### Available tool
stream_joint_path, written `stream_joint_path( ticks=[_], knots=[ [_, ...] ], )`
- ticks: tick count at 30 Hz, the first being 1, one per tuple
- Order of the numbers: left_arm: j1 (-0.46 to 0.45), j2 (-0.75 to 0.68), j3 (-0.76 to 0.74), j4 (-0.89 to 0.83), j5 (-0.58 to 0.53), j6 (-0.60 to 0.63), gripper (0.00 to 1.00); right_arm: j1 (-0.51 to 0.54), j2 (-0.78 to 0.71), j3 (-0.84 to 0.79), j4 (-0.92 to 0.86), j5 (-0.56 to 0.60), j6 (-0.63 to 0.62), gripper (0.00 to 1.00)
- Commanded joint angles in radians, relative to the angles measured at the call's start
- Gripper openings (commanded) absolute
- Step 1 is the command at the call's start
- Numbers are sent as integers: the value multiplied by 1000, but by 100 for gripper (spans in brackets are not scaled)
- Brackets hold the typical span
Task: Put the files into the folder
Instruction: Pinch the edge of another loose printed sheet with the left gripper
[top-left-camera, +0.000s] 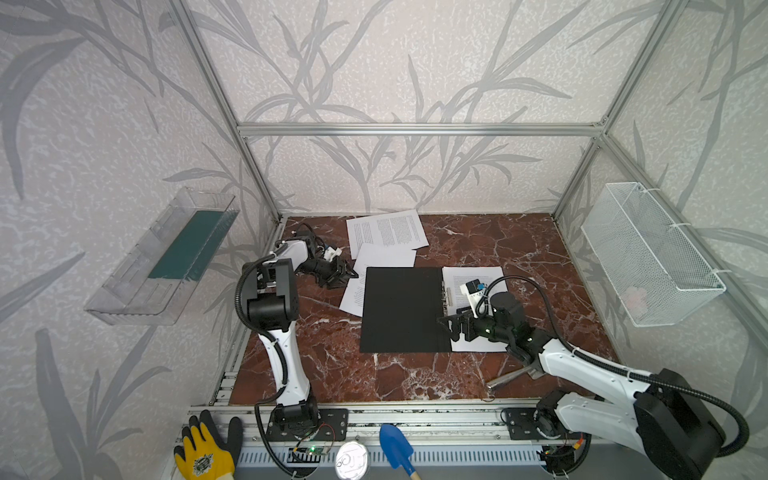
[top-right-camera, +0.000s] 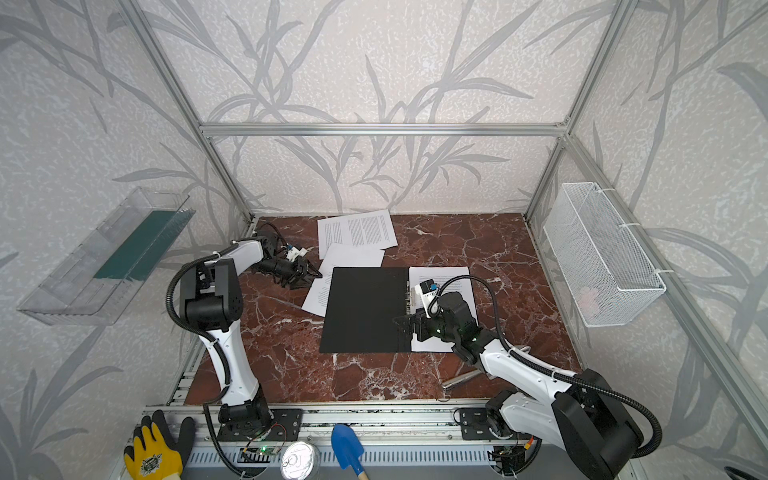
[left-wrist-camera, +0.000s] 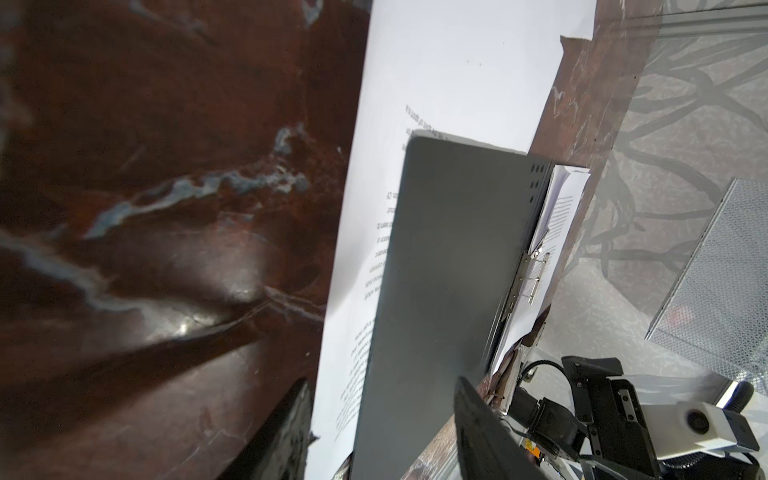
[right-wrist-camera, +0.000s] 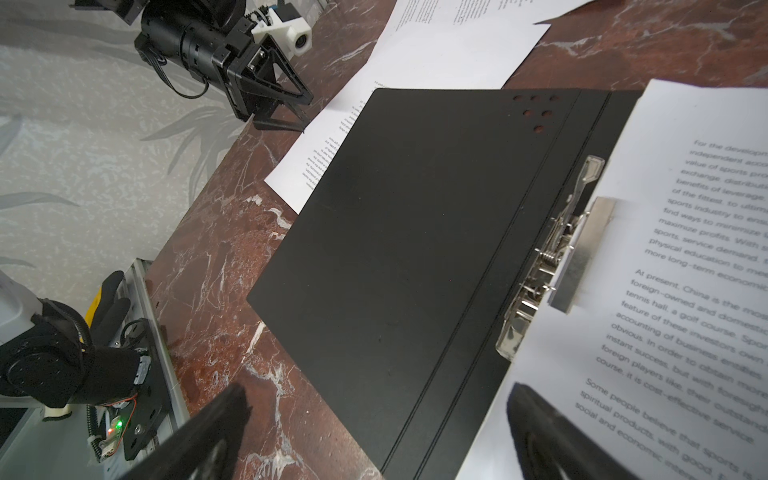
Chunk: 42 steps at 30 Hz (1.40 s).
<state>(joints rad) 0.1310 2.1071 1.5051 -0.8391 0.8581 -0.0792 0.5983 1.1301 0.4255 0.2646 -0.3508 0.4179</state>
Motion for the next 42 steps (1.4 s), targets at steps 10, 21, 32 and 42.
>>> stream_joint_path(
  ticks=[10,21,32,42],
  knots=[
    [-17,35,44,-36,-54,21,34,7,-17,30,7,-10,-7,97],
    [-50,-1,1,48,-39,37,34,6,-15,31,7,-14,-7,97],
    [-71,-19,-29,74,34,85,48,6,-17,32,8,-16,-7,97],
    [-70,16,3,51,-58,39,26,6,-18,32,4,-16,-9,97]
  ],
)
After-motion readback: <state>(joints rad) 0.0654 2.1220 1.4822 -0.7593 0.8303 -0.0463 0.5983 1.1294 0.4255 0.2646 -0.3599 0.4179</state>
